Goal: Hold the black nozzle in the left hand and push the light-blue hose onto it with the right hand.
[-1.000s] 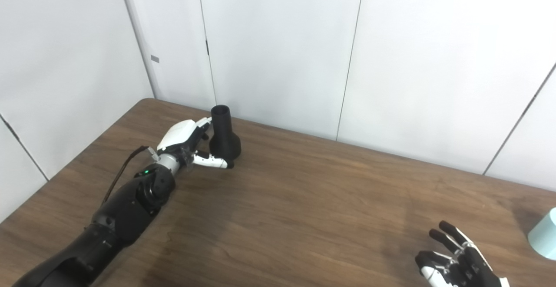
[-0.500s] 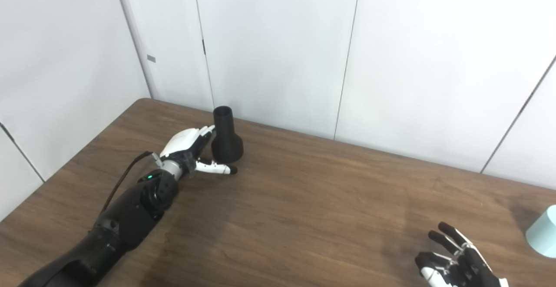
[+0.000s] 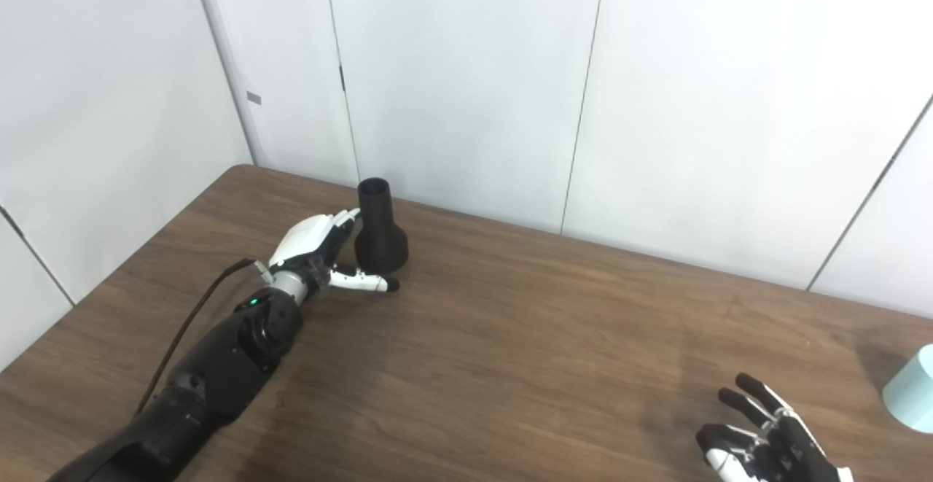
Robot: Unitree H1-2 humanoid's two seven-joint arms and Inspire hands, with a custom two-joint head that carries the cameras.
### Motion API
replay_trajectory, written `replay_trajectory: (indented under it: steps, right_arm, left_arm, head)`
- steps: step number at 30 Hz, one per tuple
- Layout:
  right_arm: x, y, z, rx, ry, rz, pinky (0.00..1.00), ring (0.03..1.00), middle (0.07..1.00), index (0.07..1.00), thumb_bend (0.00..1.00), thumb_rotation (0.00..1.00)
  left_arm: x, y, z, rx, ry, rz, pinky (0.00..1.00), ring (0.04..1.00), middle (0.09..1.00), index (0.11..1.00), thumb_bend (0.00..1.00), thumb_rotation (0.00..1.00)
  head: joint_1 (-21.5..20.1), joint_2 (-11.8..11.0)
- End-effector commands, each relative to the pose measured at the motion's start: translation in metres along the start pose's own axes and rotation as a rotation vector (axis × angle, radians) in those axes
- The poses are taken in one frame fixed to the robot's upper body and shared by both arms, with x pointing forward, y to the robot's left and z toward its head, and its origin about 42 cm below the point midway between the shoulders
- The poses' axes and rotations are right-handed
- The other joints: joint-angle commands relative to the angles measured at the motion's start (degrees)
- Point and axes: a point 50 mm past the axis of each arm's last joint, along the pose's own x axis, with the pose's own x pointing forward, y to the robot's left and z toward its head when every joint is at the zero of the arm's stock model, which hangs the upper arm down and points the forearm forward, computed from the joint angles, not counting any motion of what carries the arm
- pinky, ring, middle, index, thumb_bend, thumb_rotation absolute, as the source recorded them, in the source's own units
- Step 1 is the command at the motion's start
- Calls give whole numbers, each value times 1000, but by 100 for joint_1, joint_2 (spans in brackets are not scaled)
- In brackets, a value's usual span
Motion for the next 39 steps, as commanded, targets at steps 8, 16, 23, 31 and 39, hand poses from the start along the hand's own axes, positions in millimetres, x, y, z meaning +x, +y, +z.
replay_trajectory:
  steps: [8, 16, 23, 31, 39]
  right_arm:
    - [5, 0, 13, -11, -93, 33, 412, 566, 762, 794, 316, 0]
    - [8, 3, 13, -4, -92, 36, 421, 581, 771, 807, 293, 0]
    - [10, 4, 12, 8, -87, 31, 432, 585, 785, 868, 288, 0]
    - [7, 5, 13, 7, -81, 21, 426, 580, 785, 909, 295, 0]
    - [7, 6, 15, 18, -74, 13, 413, 548, 761, 866, 303, 0]
  left_arm:
    - [1, 45, 1, 128, 35, 18, 1000, 1000, 1000, 1000, 1000, 410]
    - [-8, 100, -2, 226, 7, 46, 1000, 1000, 1000, 1000, 1000, 460]
    - [-10, 110, -4, 191, -25, 79, 1000, 1000, 1000, 1000, 1000, 455]
    - [-7, 100, -5, 129, -53, 59, 1000, 1000, 1000, 1000, 1000, 403]
    - [-7, 85, 0, -21, -82, 5, 933, 1000, 1000, 1000, 1000, 351]
  head:
    - [139, -39]
    - [211, -74]
    - [211, -86]
    - [173, -52]
    - [157, -34]
